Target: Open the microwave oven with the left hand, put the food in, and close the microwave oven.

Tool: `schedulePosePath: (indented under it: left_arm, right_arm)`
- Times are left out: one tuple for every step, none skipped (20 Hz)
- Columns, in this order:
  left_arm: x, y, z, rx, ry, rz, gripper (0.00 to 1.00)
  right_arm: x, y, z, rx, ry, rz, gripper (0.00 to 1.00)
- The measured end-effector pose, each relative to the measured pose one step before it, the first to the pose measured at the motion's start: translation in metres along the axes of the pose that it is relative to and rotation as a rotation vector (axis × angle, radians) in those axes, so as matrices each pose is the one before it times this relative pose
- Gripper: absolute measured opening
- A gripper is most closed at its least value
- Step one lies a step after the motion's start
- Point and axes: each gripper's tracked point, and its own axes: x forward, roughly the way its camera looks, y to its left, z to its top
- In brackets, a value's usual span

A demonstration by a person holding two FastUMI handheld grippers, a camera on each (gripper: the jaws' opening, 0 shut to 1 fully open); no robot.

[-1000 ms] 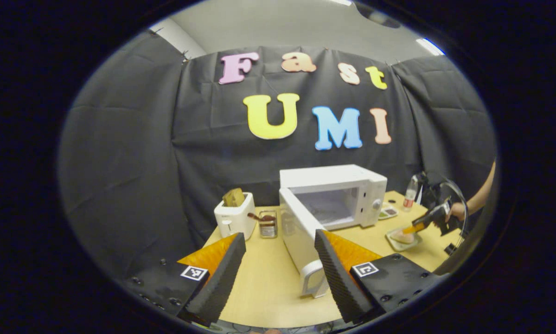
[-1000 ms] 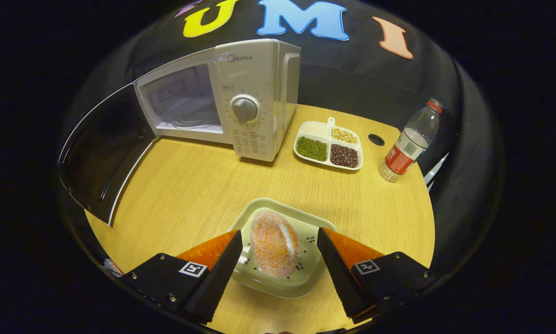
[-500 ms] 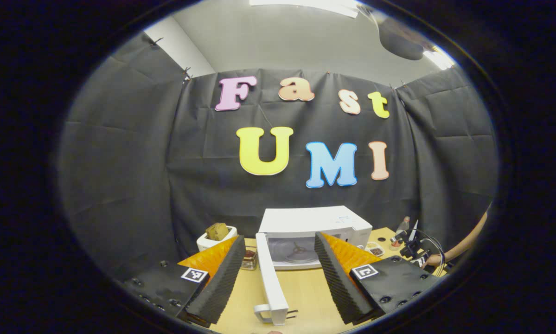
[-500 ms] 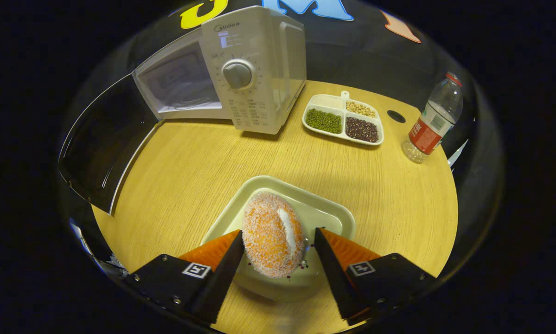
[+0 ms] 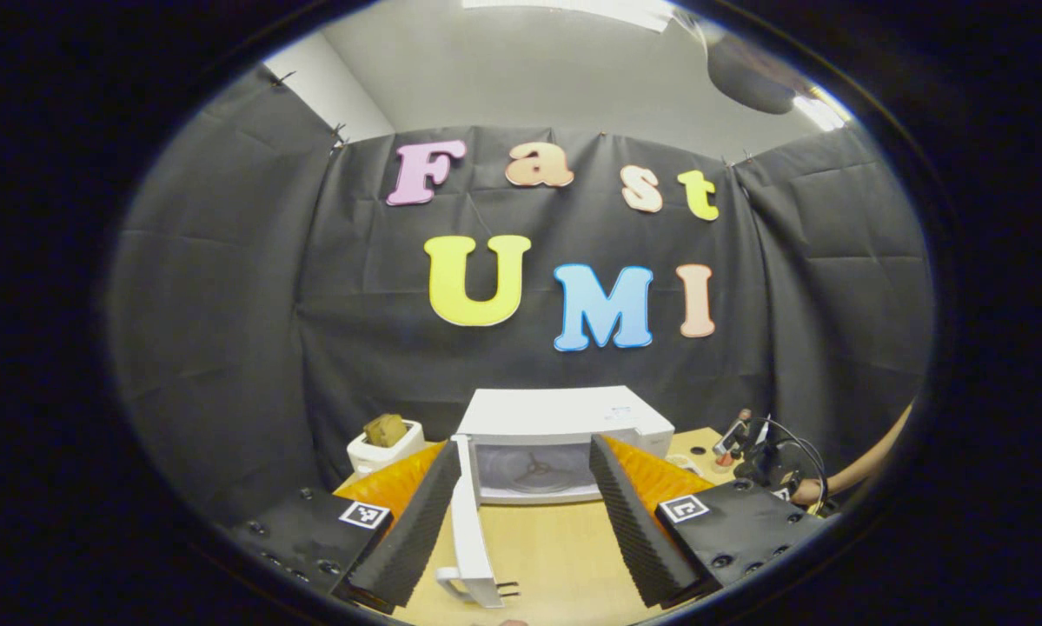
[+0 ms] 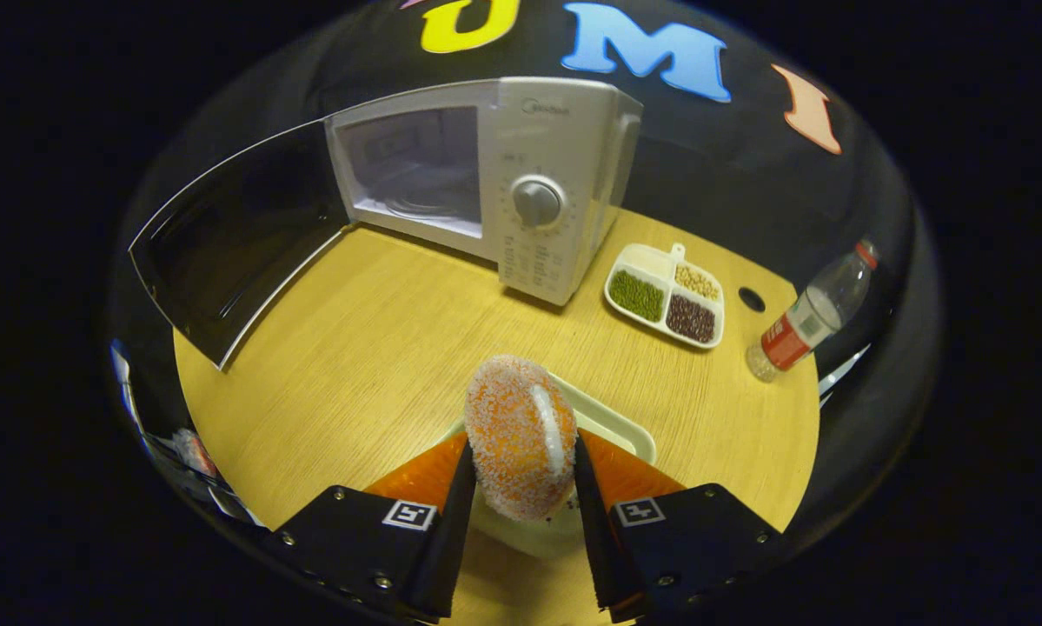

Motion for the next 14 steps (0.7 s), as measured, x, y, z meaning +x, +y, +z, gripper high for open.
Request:
schedulePosePath:
  left_arm:
    - [-0.00019,0.00167,0.00722,-0.00492,-0.01441,-0.00044,0.98]
    - [0.00023,0.00277,0.00394,-0.00433,-0.01189,0.00163,0.97]
    - [-0.00159,0.00378,0.00409,-0.00355,-0.00949,0.00186,0.97]
    - [-0.00123,0.00452,0.00109,-0.00291,-0.00718,0.00427,0.97]
    - [-0.00221,0.00513,0.00115,-0.00127,-0.00293,0.00627,0.99]
    - [-0.00189,0.00625,-0.00139,0.00004,0.00114,0.00764,0.99]
    - [-0.00315,0.00694,0.00009,0.00018,-0.00084,0.01046,0.99]
    - [-0.00164,0.00701,-0.00071,-0.00078,-0.00181,0.01049,0.99]
    - [-0.00351,0.00778,0.00043,-0.00248,-0.00052,0.01044,0.99]
    - [-0.00204,0.00683,-0.00141,-0.00154,0.00099,0.00994,0.99]
    - [-0.00209,0.00765,-0.00032,0.00101,-0.00128,0.01189,0.99]
    - [-0.00116,0.00777,-0.00037,0.00174,-0.00103,0.01340,0.99]
    - [-0.00257,0.00813,-0.00005,-0.00034,-0.00068,0.01207,0.99]
    - [-0.00316,0.00744,0.00080,-0.00209,-0.00266,0.01171,0.99]
  right_arm:
    - [-0.00547,0.00403,0.00988,-0.05247,-0.02503,-0.01993,0.60]
    - [-0.00494,0.00501,0.01158,-0.04119,-0.02745,-0.01436,0.60]
    - [-0.00360,0.00563,0.01134,-0.03630,-0.02534,-0.01575,0.60]
    - [-0.00358,0.00286,0.01151,-0.03620,-0.02329,-0.01886,0.60]
    - [-0.00268,0.00212,0.01245,-0.03674,-0.02628,-0.02040,0.60]
    - [-0.00247,0.00093,0.01336,-0.04023,-0.03112,-0.01927,0.60]
    - [-0.00023,0.00361,0.01350,-0.04092,-0.03063,-0.01774,0.60]
    - [0.00358,0.00181,0.01007,-0.03867,-0.02492,-0.01940,0.60]
    - [0.00313,-0.00070,0.00890,-0.03135,-0.01925,-0.02269,0.60]
    - [0.00424,0.00136,0.00874,-0.02290,-0.01882,-0.01454,0.60]
    - [0.00481,0.00105,0.00893,-0.02407,-0.01465,-0.01206,0.60]
    - [0.00463,-0.00026,0.01007,-0.03107,-0.01519,-0.01073,0.60]
    - [0.00565,-0.00067,0.00980,-0.03734,-0.01925,-0.01097,0.60]
    - [0.00404,-0.00056,0.00974,-0.04018,-0.02231,-0.00942,0.60]
